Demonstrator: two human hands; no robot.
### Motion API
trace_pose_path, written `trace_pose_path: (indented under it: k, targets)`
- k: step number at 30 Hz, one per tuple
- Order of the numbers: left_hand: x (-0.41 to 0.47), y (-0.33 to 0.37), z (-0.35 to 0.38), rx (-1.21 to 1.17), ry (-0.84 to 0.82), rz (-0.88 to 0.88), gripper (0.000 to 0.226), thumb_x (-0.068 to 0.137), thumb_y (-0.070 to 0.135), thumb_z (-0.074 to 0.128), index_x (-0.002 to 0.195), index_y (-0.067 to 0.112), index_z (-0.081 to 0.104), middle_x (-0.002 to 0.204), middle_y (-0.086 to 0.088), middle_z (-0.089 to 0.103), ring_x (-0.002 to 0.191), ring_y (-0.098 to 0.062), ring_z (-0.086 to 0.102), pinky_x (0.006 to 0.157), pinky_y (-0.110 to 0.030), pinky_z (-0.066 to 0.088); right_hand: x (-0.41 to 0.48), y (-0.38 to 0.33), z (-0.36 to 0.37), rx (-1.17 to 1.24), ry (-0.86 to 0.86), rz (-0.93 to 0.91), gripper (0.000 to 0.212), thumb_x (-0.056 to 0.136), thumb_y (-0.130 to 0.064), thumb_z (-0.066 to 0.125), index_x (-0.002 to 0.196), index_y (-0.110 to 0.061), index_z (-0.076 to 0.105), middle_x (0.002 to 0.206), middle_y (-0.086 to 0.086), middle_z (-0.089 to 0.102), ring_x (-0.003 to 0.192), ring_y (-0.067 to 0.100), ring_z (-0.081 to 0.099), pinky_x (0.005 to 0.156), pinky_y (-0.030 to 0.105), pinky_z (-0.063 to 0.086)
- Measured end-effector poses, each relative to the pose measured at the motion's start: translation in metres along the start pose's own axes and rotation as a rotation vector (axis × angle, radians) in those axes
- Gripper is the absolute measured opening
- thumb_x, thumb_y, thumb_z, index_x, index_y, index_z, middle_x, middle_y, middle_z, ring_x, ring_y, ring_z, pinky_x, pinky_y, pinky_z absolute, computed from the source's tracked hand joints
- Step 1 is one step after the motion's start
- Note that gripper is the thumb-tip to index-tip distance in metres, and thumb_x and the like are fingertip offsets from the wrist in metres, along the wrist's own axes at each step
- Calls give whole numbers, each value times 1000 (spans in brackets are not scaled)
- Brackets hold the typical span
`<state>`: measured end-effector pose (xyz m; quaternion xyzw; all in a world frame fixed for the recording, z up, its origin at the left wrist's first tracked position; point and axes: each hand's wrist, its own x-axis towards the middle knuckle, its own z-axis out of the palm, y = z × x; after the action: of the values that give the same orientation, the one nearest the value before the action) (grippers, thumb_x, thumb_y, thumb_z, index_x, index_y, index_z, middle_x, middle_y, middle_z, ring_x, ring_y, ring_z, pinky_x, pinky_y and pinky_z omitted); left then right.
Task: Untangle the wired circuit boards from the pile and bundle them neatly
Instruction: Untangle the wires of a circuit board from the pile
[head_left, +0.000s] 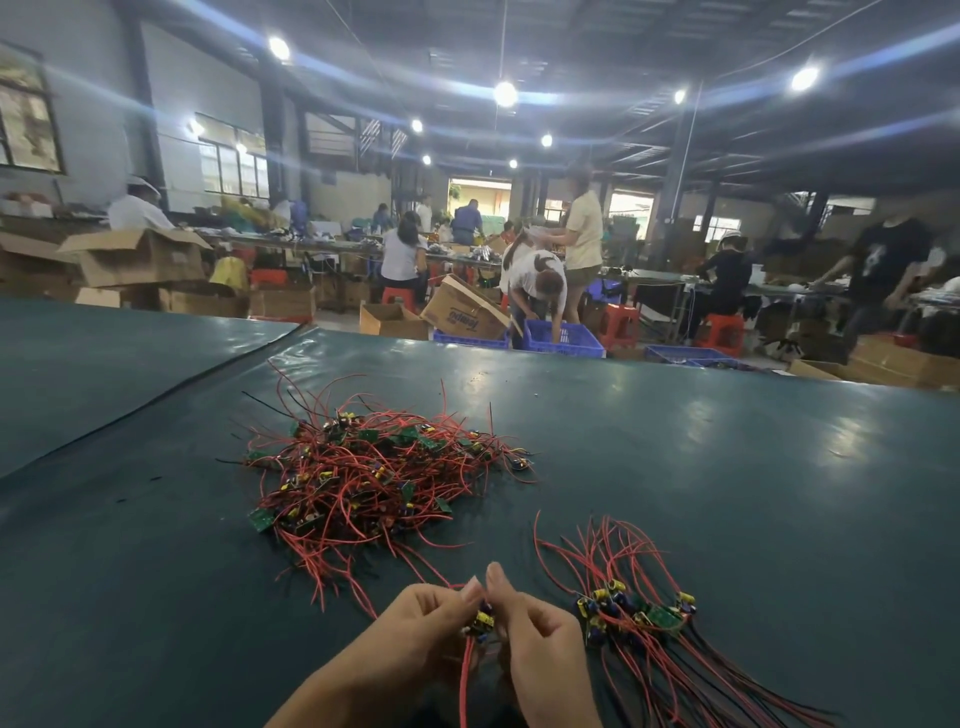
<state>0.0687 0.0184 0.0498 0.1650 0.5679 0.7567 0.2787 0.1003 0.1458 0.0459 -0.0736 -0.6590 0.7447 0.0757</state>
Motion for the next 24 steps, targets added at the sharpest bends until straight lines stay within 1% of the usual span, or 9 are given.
trace_pose_path:
  k: [3, 5, 7, 12, 15, 17, 19, 21, 24]
  targets:
    - [-1, 1, 3, 4, 11, 7, 51, 89, 35, 47, 46, 13, 64, 45, 0, 59, 40, -8, 53, 48, -18, 42, 0, -1, -1, 32, -61, 49, 52, 65, -55, 67, 43, -9, 59, 50, 10, 43, 46, 16, 40, 51, 25, 33]
    - [-2, 2, 4, 1, 35, 18, 50, 87, 35, 49, 44, 11, 63, 43, -2, 56, 37, -9, 50, 46, -18, 41, 1, 0, -1, 71, -67, 46, 39, 77, -42, 67, 57, -9, 74, 52, 9, 57, 46, 13, 52, 52, 22, 41]
    - [-2, 4, 6, -12, 69, 24, 48, 85, 35, 51, 45, 9, 63, 45, -4, 58, 37, -10, 51, 45, -19, 43, 1, 1, -1, 139, -30, 58, 25, 81, -29, 68, 69, -9, 78, 50, 9, 56, 44, 14, 49, 47, 23, 39]
    - [2, -2, 5, -82, 147, -30, 29, 77, 30, 65, 64, 5, 69, 58, -12, 63, 48, -19, 59, 54, -25, 49, 3, -2, -5, 299, 108, 124, 20, 74, -27, 70, 70, -9, 79, 77, 21, 73, 67, 33, 70, 72, 39, 58]
    - [2, -5, 9, 87, 139, 39, 24, 73, 33, 78, 77, 10, 71, 72, -14, 65, 66, -23, 59, 63, -27, 47, 1, -7, -6, 354, 174, 161, 26, 67, -34, 71, 68, -8, 78, 77, 20, 73, 70, 34, 70, 77, 43, 57]
    - [2, -9, 13, 258, 116, 127, 25, 71, 43, 81, 72, 22, 69, 66, -6, 63, 63, -17, 58, 61, -24, 47, -1, -8, -6, 330, 214, 150, 26, 64, -33, 72, 63, -8, 77, 73, 15, 74, 73, 31, 68, 79, 42, 54]
    - [2, -12, 15, 320, 131, 181, 23, 70, 49, 77, 75, 27, 71, 67, 2, 68, 64, -12, 63, 63, -21, 48, -4, -8, -2, 290, 223, 116, 21, 69, -28, 73, 62, -9, 77, 69, 15, 72, 68, 27, 66, 77, 38, 53]
    - [3, -14, 17, 334, 191, 244, 21, 73, 53, 73, 80, 33, 74, 71, 6, 71, 69, -6, 67, 64, -15, 47, -7, -7, 4, 259, 208, 84, 20, 75, -22, 73, 60, -9, 77, 62, 16, 68, 53, 21, 60, 64, 31, 51]
    - [4, -17, 16, 357, 329, 349, 38, 77, 57, 65, 68, 20, 71, 59, 4, 63, 58, -6, 59, 56, -16, 43, -7, -3, 11, 213, 196, 58, 21, 79, -18, 73, 60, -11, 78, 65, 15, 72, 56, 19, 67, 61, 30, 56]
